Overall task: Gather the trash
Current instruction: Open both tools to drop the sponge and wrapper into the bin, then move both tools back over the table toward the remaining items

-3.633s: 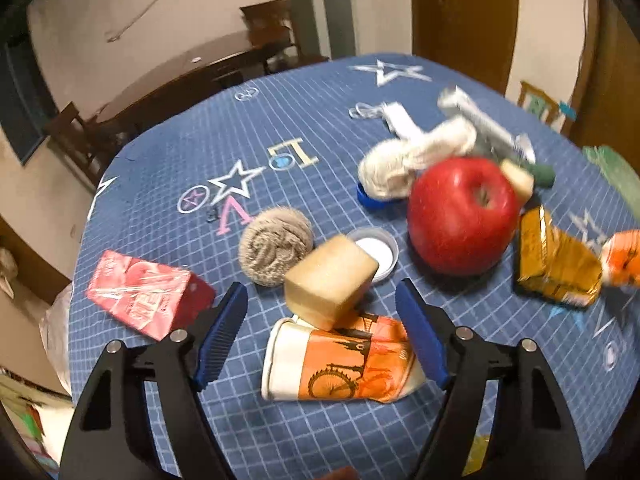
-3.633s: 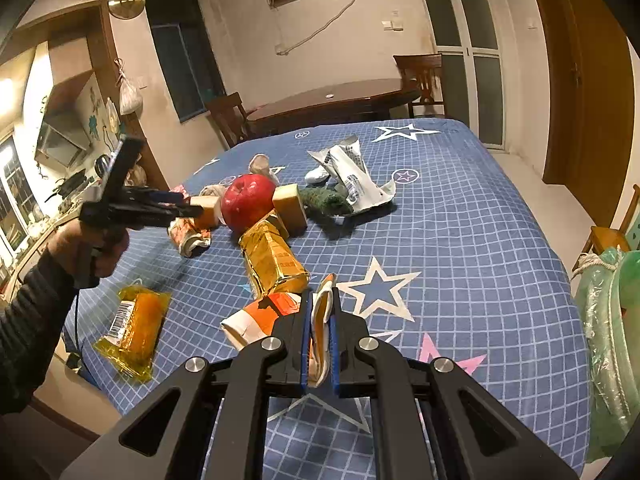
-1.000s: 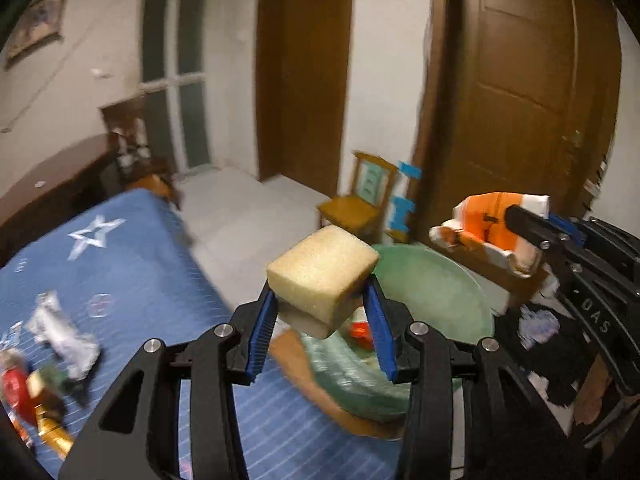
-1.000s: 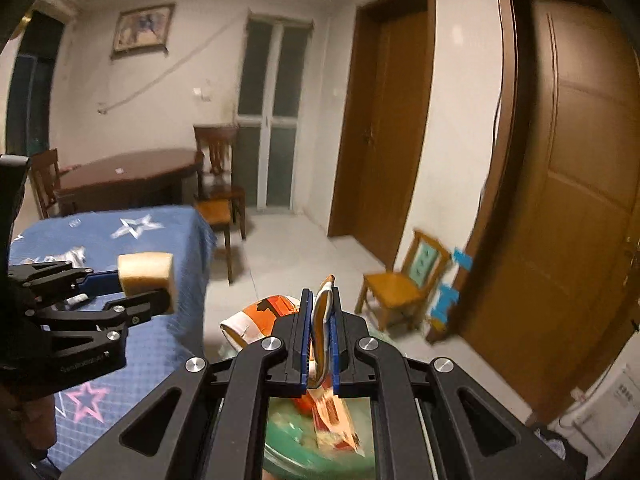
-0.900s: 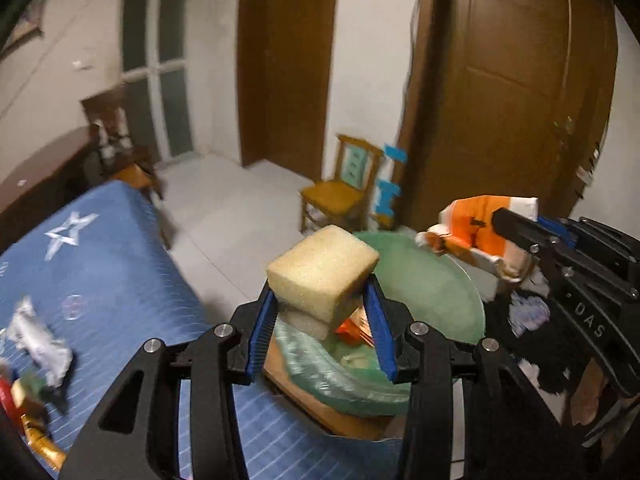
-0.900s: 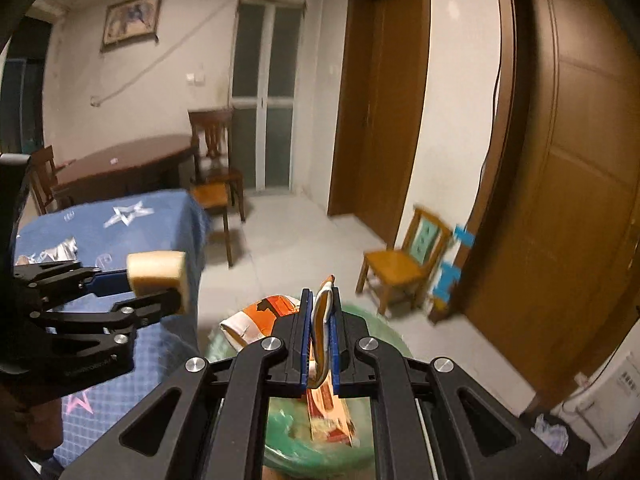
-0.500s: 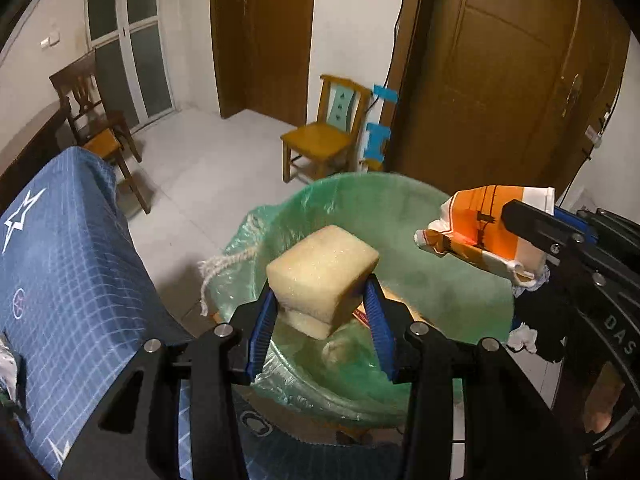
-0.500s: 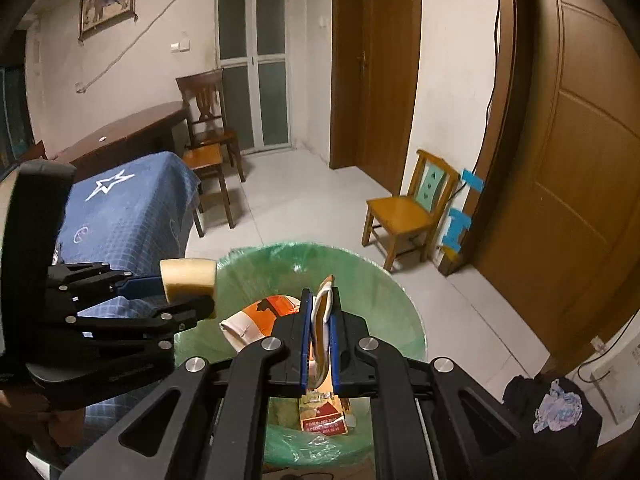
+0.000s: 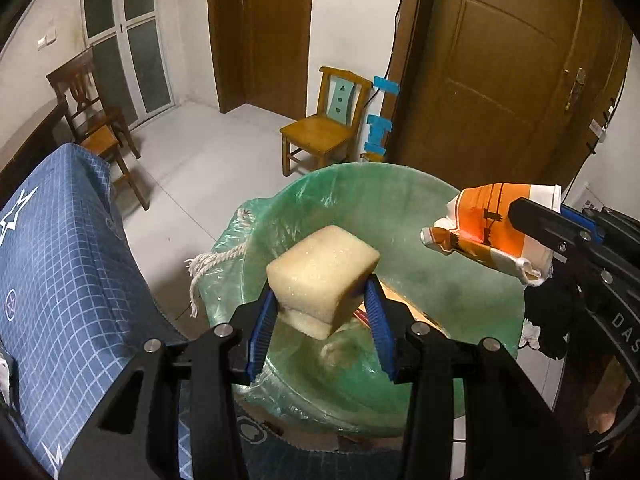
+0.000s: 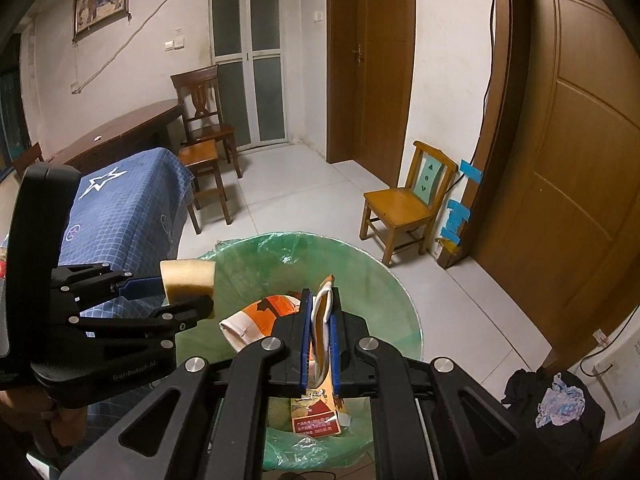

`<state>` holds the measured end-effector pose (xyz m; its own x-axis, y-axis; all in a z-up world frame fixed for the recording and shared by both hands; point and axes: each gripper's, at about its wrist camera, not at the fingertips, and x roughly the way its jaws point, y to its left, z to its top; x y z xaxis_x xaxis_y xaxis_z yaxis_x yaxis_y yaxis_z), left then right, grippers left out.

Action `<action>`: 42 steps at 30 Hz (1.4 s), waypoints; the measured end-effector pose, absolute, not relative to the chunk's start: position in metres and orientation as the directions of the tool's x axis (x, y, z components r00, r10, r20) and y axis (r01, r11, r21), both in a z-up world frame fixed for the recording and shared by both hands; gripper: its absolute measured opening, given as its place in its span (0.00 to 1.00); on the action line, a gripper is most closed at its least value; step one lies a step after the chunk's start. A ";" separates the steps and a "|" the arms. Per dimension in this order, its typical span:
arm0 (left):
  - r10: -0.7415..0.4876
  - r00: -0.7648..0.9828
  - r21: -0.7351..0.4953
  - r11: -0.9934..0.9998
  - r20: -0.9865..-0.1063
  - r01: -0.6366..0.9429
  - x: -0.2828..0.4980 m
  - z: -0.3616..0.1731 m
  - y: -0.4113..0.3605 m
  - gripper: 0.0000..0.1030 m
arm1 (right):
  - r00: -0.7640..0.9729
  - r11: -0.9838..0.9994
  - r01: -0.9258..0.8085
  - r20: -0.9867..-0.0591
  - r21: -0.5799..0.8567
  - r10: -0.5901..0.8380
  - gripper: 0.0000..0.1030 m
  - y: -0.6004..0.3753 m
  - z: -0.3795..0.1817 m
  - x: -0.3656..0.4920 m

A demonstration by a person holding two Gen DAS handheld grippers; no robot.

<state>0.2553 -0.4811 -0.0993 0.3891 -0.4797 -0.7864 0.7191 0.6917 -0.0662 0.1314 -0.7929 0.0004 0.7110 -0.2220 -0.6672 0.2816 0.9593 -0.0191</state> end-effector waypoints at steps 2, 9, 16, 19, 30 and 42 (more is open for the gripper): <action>-0.480 0.391 -0.064 0.691 -0.785 0.720 0.254 -0.099 -0.481 0.41 | 0.712 0.959 0.284 -0.665 -0.020 -0.225 0.08 -0.792 0.000 0.131; -0.463 0.407 -0.052 0.708 -0.787 0.704 0.256 -0.099 -0.480 0.64 | 0.731 0.952 0.305 -0.641 -0.003 -0.236 0.37 -0.794 0.003 0.125; -0.454 0.409 -0.044 0.710 -0.792 0.703 0.256 -0.099 -0.479 0.66 | 0.737 0.952 0.307 -0.634 0.005 -0.235 0.38 -0.789 0.004 0.121; -0.449 0.414 -0.034 0.709 -0.792 0.704 0.254 -0.097 -0.477 0.66 | 0.744 0.953 0.304 -0.627 0.009 -0.231 0.39 -0.785 0.008 0.119; -0.417 0.506 0.045 0.737 -0.756 0.675 0.245 -0.049 -0.407 0.66 | 0.845 0.978 0.196 -0.517 0.064 -0.136 0.69 -0.724 0.040 0.090; -0.362 0.666 0.060 0.851 -0.653 0.521 0.234 0.035 -0.208 0.66 | 0.851 0.991 -0.126 -0.508 0.050 0.134 0.80 -0.567 0.050 0.120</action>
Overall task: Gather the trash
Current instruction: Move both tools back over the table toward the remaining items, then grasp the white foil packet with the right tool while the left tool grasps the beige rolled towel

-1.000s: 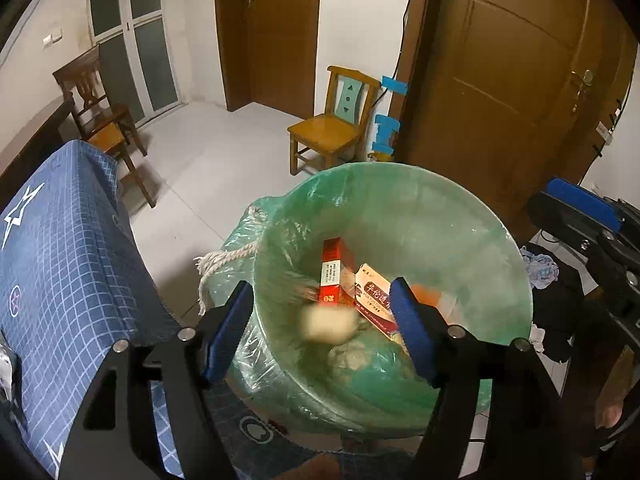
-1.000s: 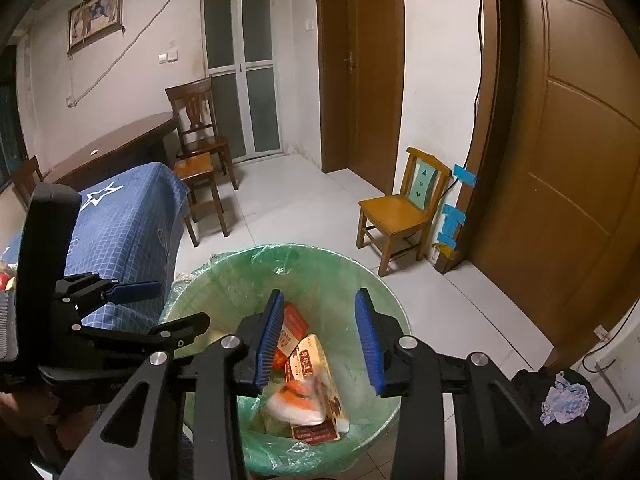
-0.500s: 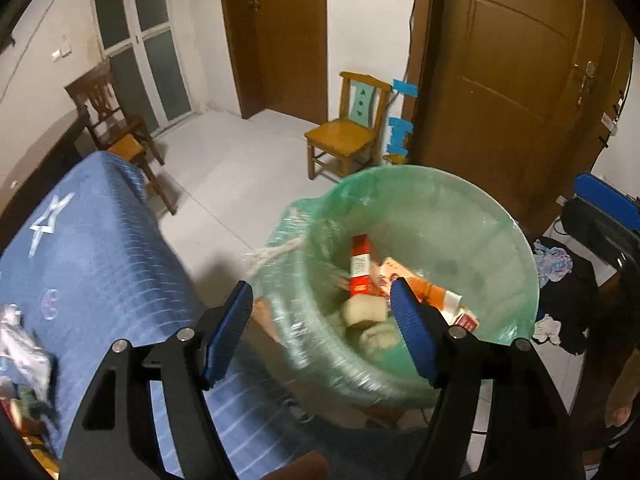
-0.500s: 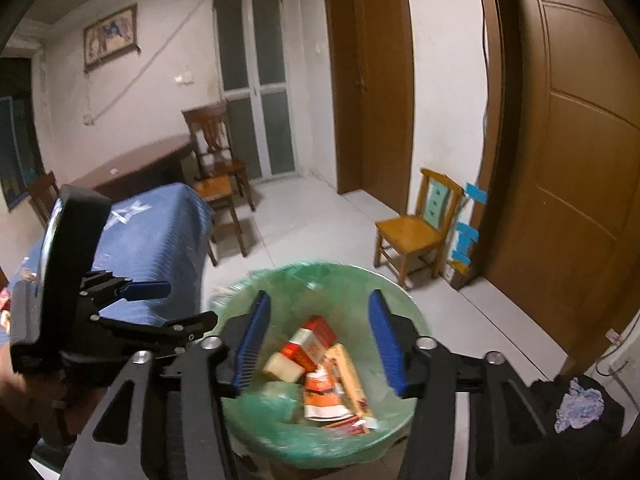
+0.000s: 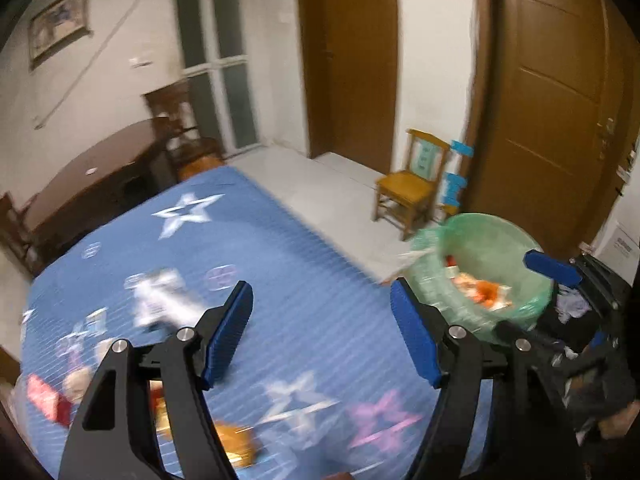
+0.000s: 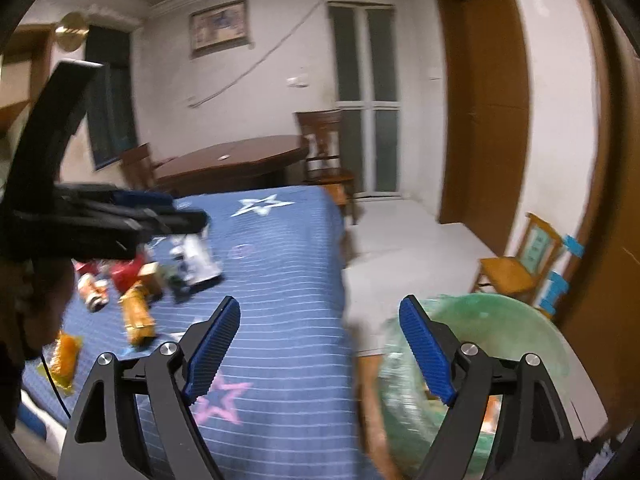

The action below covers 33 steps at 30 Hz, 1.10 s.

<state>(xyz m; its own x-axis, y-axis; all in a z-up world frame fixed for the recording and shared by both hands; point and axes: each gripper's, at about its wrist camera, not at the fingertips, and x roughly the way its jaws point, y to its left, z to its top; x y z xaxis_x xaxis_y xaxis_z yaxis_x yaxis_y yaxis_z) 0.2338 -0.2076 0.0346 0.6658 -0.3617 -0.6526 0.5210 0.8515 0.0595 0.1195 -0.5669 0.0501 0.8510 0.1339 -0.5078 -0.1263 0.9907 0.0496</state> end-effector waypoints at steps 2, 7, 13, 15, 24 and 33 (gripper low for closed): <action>-0.306 0.688 0.082 0.879 -0.657 0.469 0.240 0.033 -0.167 0.69 | 0.841 0.985 -0.165 -0.514 0.049 0.167 0.80 -0.546 0.050 0.126; -0.122 0.651 0.091 0.955 -0.749 0.283 0.296 0.005 -0.042 0.69 | 0.814 0.971 -0.237 -0.537 0.044 0.223 0.82 -0.499 0.049 0.138; 0.042 0.551 0.115 0.989 -0.833 0.098 0.355 -0.035 0.060 0.69 | 0.762 0.946 -0.310 -0.570 0.095 0.307 0.82 -0.464 0.042 0.167; 0.058 0.521 0.134 0.985 -0.852 0.111 0.364 -0.049 0.071 0.69 | 0.744 0.937 -0.331 -0.580 0.110 0.331 0.82 -0.451 0.039 0.180; 0.114 0.451 0.215 0.960 -0.885 0.179 0.378 -0.095 0.063 0.69 | 0.677 0.914 -0.380 -0.631 0.140 0.378 0.82 -0.415 0.024 0.239; 0.080 0.431 0.177 0.966 -0.899 0.189 0.382 -0.106 0.069 0.63 | 0.514 0.875 -0.438 -0.740 0.209 0.434 0.82 -0.361 -0.007 0.347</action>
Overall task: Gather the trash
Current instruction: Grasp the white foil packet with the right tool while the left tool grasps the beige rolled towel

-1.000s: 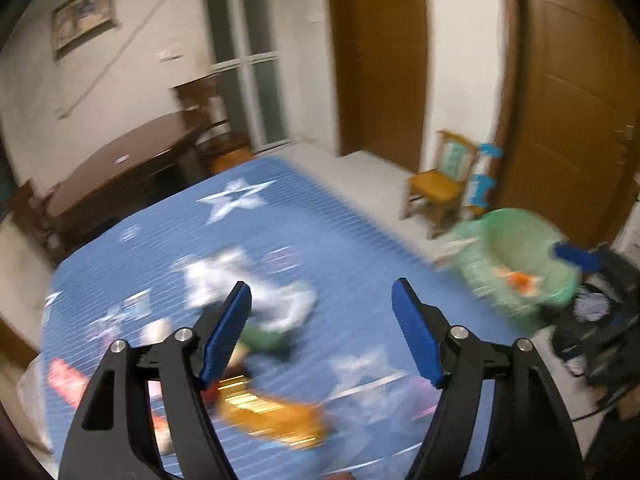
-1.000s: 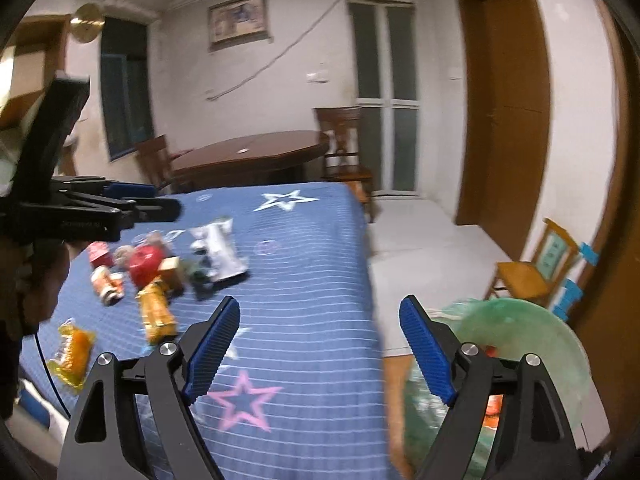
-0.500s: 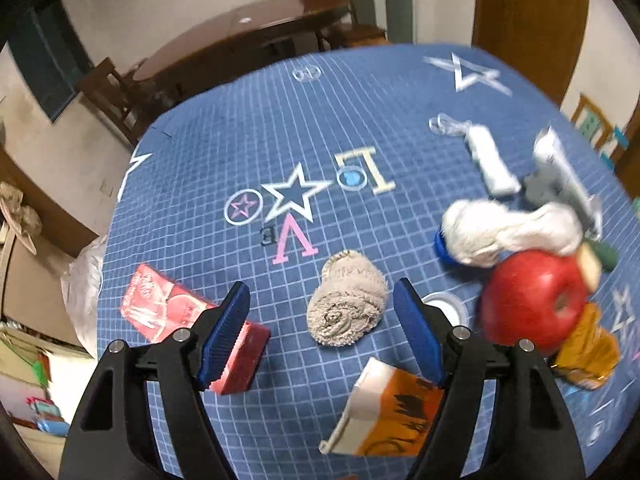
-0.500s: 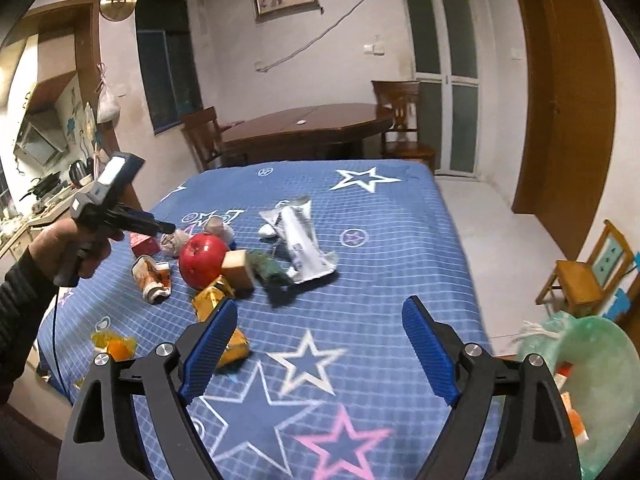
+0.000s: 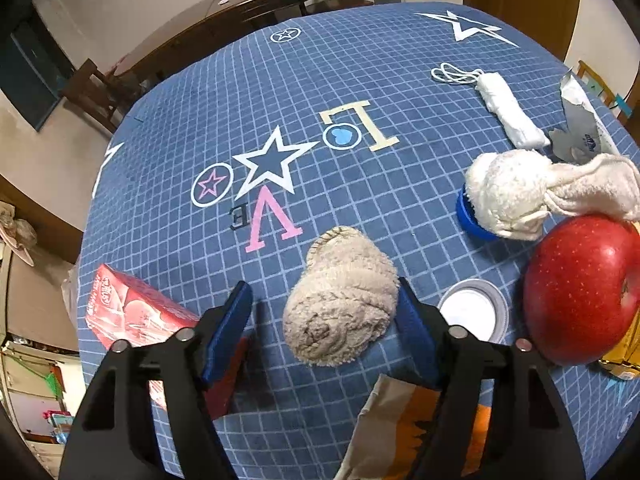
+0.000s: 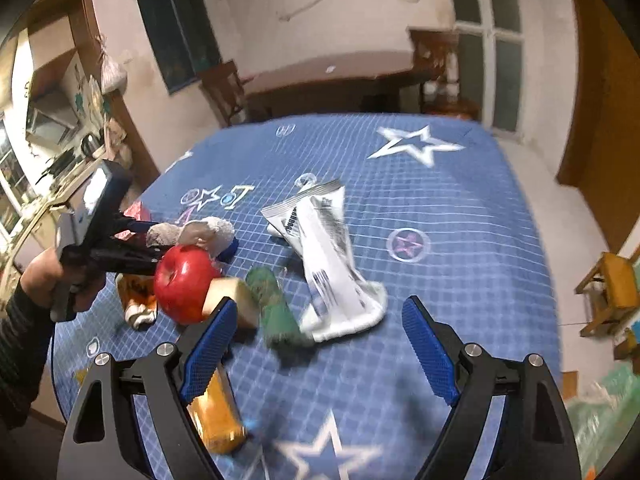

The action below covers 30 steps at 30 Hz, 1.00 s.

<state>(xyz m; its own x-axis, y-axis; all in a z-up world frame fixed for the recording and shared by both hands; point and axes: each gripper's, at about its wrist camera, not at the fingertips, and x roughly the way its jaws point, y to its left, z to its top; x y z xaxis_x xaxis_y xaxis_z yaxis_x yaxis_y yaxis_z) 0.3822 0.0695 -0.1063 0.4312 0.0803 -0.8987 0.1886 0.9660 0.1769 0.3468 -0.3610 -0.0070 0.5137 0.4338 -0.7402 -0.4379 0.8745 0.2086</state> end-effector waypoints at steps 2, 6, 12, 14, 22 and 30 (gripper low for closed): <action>0.066 0.427 0.162 0.968 -0.902 0.193 0.383 -0.106 0.069 0.53 | 0.474 0.867 -0.450 -0.765 0.215 0.436 0.82 -0.347 -0.015 0.367; 0.051 0.433 0.154 0.966 -0.900 0.207 0.379 -0.106 0.066 0.45 | 0.395 0.851 -0.482 -0.816 0.207 0.423 0.82 -0.316 -0.033 0.403; 0.020 0.442 0.122 0.971 -0.897 0.205 0.375 -0.105 0.066 0.41 | 0.365 0.872 -0.472 -0.871 0.131 0.329 0.47 -0.296 -0.057 0.429; 0.026 0.454 0.131 0.971 -0.890 0.202 0.374 -0.107 0.066 0.39 | 0.382 0.879 -0.461 -0.866 0.123 0.321 0.41 -0.298 -0.060 0.426; 0.027 0.534 0.126 0.981 -0.845 0.150 0.363 -0.088 0.070 0.37 | 0.510 0.895 -0.422 -0.778 0.145 0.366 0.34 -0.321 -0.031 0.390; 0.018 0.686 0.111 0.990 -0.727 0.092 0.320 -0.031 0.064 0.37 | 0.646 0.904 -0.403 -0.655 0.143 0.391 0.34 -0.332 0.014 0.327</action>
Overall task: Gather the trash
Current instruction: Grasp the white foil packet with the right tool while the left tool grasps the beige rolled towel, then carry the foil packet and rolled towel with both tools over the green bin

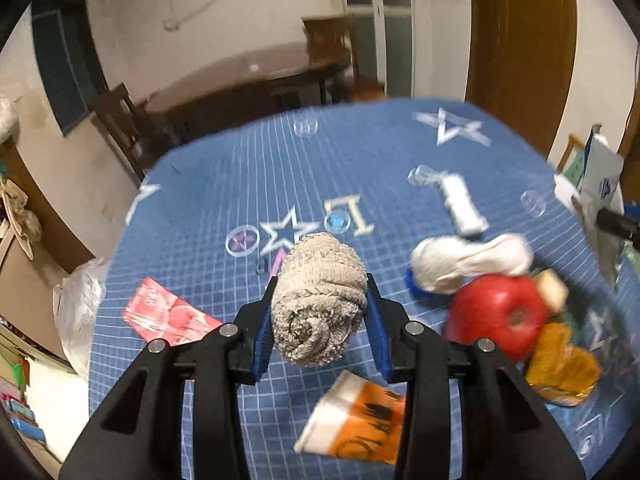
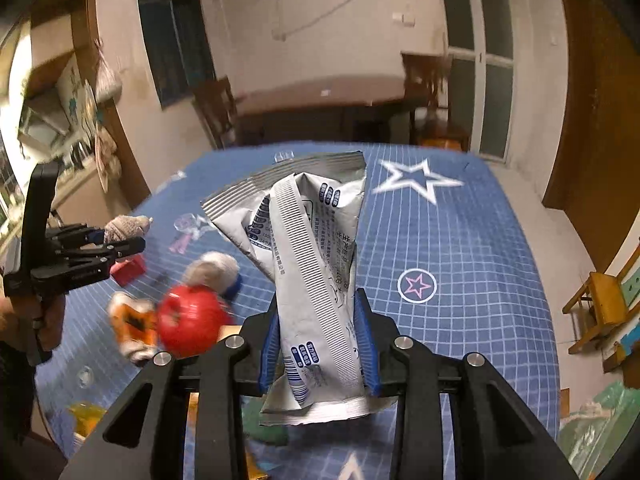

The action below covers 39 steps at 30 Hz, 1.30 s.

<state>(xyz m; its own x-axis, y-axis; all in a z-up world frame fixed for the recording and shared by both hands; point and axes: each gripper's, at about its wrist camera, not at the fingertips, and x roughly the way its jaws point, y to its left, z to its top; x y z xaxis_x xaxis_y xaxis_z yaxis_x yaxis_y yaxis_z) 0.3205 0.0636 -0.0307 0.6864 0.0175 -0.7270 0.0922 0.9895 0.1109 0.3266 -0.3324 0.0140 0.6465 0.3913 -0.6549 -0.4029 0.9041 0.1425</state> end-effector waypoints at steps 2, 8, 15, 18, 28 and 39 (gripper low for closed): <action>0.004 0.729 0.106 0.990 -0.685 0.095 0.304 -0.015 0.055 0.37 | 0.670 0.903 -0.401 -0.623 0.155 0.404 0.34 -0.336 0.024 0.306; -0.061 0.826 0.060 0.992 -0.560 0.115 0.252 0.015 0.017 0.37 | 0.756 0.924 -0.362 -0.542 0.124 0.369 0.34 -0.343 0.046 0.246; -0.093 0.882 0.019 0.993 -0.463 0.115 0.215 0.019 -0.030 0.37 | 0.877 0.969 -0.245 -0.420 0.028 0.234 0.34 -0.350 0.075 0.176; -0.099 0.900 -0.007 0.994 -0.424 0.106 0.202 0.021 -0.043 0.38 | 0.908 0.978 -0.208 -0.374 -0.005 0.191 0.34 -0.353 0.081 0.153; -0.126 0.937 -0.048 0.992 -0.326 0.117 0.166 0.023 -0.079 0.38 | 0.951 0.987 -0.160 -0.269 -0.009 0.152 0.34 -0.374 0.096 0.093; -0.192 0.931 -0.052 0.981 -0.311 0.184 0.161 0.027 -0.115 0.38 | 0.959 0.995 -0.099 -0.265 -0.003 0.095 0.34 -0.418 0.108 0.063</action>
<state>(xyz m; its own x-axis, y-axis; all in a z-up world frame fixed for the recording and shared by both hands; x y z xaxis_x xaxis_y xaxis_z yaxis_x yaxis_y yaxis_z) 0.1614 -0.1145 0.0273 0.9307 -0.1916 -0.3115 0.1844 0.9814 -0.0525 0.0626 -0.4176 0.1079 0.9595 0.0950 -0.2652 -0.0993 0.9951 -0.0030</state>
